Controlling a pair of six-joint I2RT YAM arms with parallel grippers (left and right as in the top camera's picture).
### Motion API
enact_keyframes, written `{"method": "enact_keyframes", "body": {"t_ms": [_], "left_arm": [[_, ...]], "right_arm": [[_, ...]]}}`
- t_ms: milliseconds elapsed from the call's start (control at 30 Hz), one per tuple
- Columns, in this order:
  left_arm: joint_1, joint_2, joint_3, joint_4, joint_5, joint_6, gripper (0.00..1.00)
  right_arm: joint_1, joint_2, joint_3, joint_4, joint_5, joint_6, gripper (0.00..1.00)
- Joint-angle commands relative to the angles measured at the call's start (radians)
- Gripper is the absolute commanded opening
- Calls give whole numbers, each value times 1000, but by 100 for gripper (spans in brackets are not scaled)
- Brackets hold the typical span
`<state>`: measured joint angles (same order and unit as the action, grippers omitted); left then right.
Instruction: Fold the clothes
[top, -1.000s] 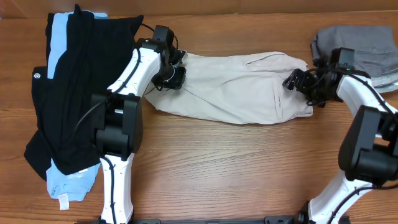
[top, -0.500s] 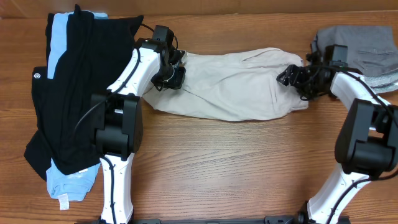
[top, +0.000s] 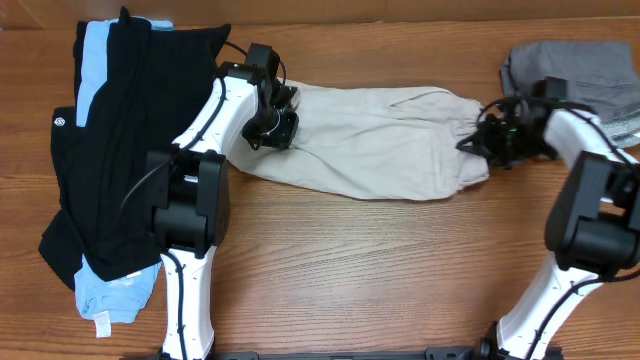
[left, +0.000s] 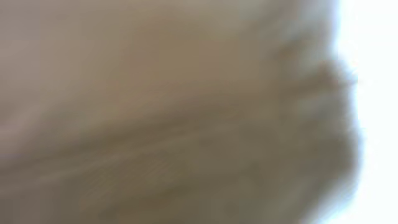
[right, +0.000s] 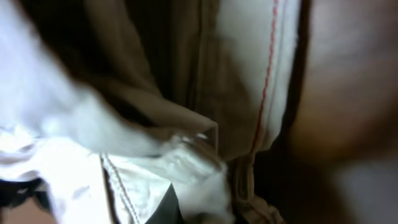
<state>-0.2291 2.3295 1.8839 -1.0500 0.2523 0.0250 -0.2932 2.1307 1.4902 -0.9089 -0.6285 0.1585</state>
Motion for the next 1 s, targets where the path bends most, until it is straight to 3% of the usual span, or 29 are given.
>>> {"method": "enact_keyframes", "body": {"t_ms": [0,200,367,600,733,967], "left_arm": [[0,17,5,-41,33,-6,4],[-2,17,22,-135,100,-6,4],[-7,17,22,-152,122,-5,4],[-27,17,22,-117,122,-5,4],[-50,17,22,-92,122,-6,4],[-70,17,22,-78,122,-6,4]], "right_arm": [[-68,-90,88,-112,-47,-84,4],[-92,-245,131,-371,25,-137,4],[-73,-347,131,-444,51,-137,4],[98,-414,130,-379,80,-124,4],[254,-401,126,-313,228,3,4],[472,-396,126,-159,270,148,4]]}}
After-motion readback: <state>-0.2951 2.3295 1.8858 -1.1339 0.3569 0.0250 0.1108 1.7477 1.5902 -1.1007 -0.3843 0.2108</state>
